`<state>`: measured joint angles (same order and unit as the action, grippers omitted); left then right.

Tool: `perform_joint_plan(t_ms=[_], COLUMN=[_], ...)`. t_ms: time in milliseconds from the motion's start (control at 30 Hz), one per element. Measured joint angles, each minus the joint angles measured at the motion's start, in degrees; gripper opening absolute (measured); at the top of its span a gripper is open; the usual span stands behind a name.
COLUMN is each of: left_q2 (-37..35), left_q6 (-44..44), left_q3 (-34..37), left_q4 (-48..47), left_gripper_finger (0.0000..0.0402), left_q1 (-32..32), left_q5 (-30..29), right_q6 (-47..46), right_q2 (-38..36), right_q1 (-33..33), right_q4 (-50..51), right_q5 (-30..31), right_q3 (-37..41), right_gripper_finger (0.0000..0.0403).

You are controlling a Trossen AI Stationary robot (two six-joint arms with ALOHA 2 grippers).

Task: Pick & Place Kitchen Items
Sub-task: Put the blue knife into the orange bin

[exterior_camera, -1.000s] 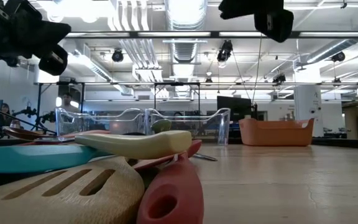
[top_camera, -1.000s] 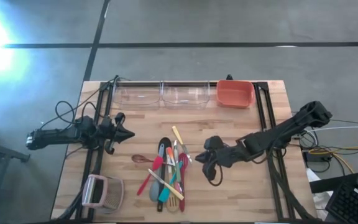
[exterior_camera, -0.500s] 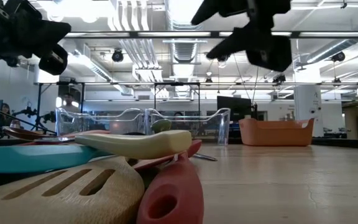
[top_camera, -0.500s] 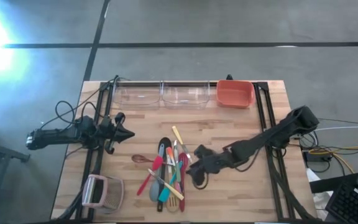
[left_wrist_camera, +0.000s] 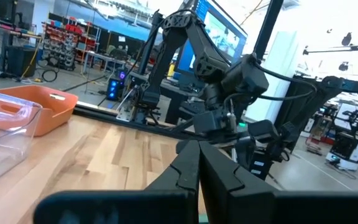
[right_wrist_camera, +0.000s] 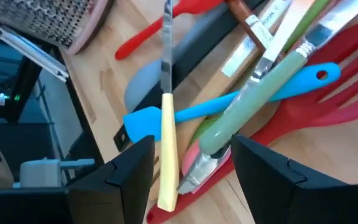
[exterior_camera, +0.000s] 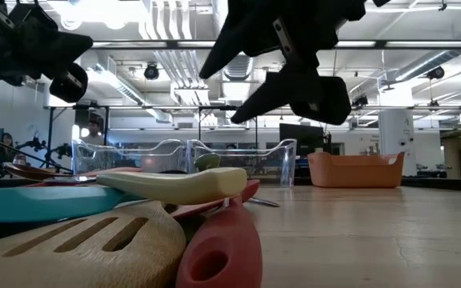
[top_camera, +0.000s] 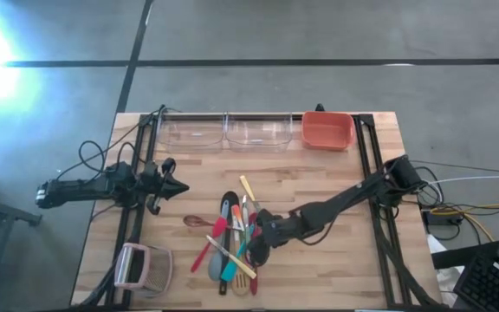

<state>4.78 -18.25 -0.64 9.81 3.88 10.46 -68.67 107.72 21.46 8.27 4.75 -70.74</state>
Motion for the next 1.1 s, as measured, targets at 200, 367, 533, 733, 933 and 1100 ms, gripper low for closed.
perform_joint_plan(t_ms=[200,367,533,733,933,1100], left_q2=[0.00,0.00,0.09,0.43,0.48,0.65], left_q6=[0.08,0.16,0.21,0.22,0.12,0.11], left_q3=[0.00,0.00,0.00,0.00,0.00,0.00], left_q4=[-0.19,-0.30,-0.58,-0.78,-0.86,-0.90], left_gripper_finger=[0.0012,0.0012,0.0012,0.0012,0.0012,0.0012], left_q1=[0.01,0.00,0.02,0.02,0.02,0.02], left_q5=[0.00,0.00,0.00,-0.01,0.00,0.00], right_q6=[-3.65,-6.00,-6.44,-5.94,-6.16,-6.64], right_q2=[0.39,0.96,3.68,7.99,10.00,10.12], right_q1=[-0.67,-0.69,-0.94,-1.36,-1.79,-1.99], right_q4=[0.48,0.47,0.34,0.63,9.07,11.44], right_q5=[0.64,2.80,3.17,2.72,2.72,2.73], right_q3=[0.30,0.24,-0.92,-4.94,-8.32,-8.83], right_gripper_finger=[0.0206,0.0205,0.0205,0.0205,0.0197,0.0183])
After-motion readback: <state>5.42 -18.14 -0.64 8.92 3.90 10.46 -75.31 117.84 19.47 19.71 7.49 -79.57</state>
